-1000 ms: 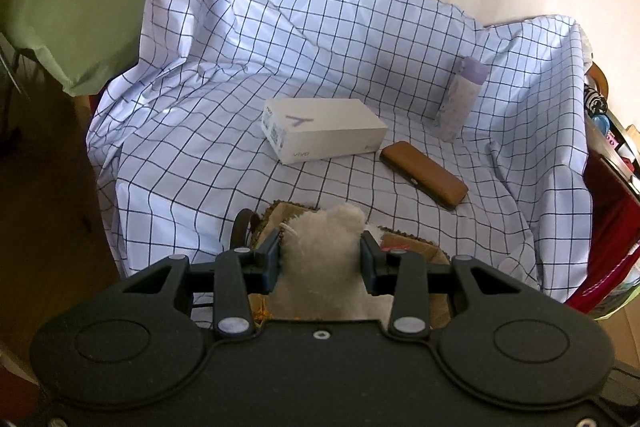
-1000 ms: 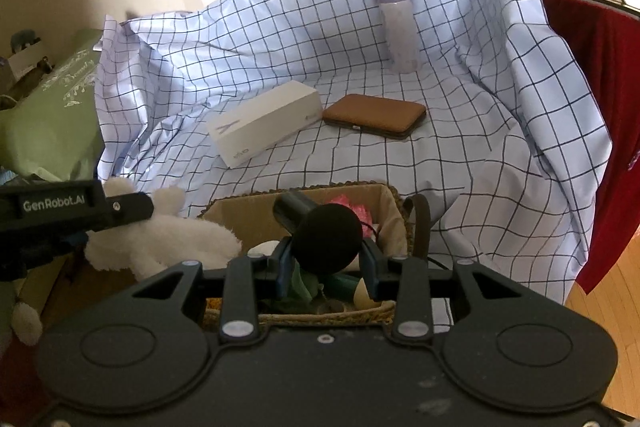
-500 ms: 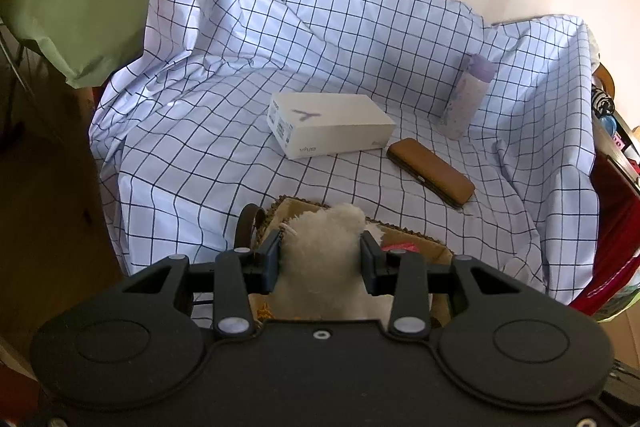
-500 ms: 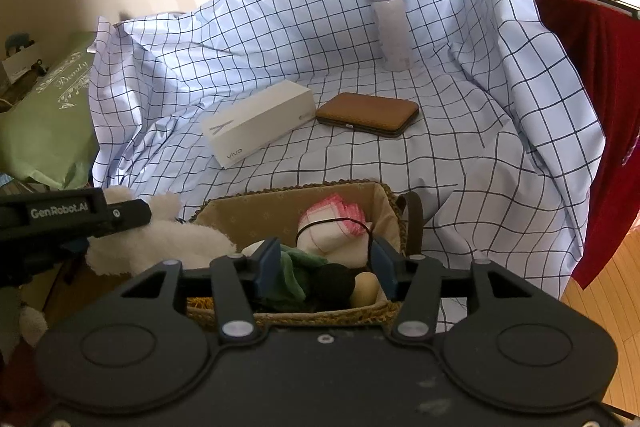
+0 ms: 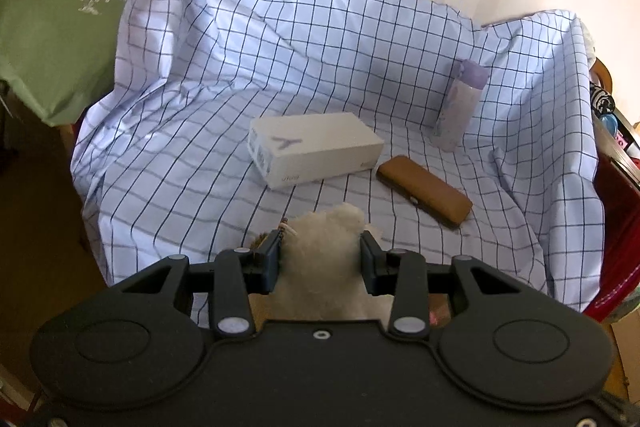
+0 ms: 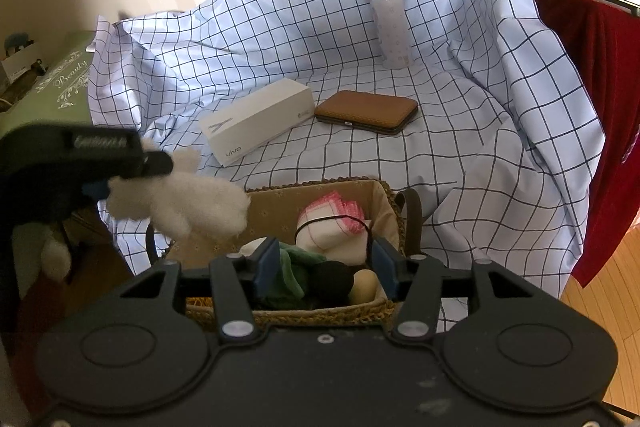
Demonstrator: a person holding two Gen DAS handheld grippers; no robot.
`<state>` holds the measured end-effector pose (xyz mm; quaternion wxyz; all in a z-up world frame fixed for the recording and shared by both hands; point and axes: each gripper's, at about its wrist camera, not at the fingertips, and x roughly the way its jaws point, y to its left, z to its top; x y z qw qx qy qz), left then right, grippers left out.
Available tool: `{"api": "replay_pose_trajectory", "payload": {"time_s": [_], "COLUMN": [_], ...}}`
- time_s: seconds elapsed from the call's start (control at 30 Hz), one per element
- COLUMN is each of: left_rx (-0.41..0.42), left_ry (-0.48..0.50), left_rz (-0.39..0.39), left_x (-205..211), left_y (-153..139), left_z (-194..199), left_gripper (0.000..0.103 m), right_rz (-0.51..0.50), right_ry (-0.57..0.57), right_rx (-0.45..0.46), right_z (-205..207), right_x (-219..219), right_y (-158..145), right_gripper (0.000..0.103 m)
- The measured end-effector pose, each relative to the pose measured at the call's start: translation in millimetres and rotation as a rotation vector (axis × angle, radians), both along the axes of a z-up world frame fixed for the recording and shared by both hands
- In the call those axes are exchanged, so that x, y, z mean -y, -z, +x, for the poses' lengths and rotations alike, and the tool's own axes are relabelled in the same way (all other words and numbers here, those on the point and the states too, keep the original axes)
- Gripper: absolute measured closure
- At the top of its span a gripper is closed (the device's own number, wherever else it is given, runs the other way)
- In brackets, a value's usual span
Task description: Organize soft objects
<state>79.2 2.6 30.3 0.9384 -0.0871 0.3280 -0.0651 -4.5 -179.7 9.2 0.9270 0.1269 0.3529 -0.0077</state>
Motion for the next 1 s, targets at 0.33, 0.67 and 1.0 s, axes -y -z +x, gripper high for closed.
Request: {"api": "replay_pose_trajectory", "payload": {"time_s": [0.33,0.67,1.0], "left_rx": [-0.023,-0.054,-0.087], "left_ry": [-0.024,-0.013,-0.01], "left_rz": [0.041,0.057,0.108], "left_x": [11.6,6.0,-1.4], "left_y": [10.7,15.4,16.9], "left_z": [19.7,1.0,-20.8], "left_gripper": [0.05,0.044,0.042], "right_rz": [0.002,-0.002,-0.024], "right_ry": [0.0,-0.003,0.002], "right_rx": [-0.001,-0.001,-0.002], "right_z": [-0.7,-1.3,-2.7], "right_x": [0.0,0.2,-1.4], "right_y": [-0.1,-0.8,-2.0], "right_gripper": [0.051,0.05,0.046]}}
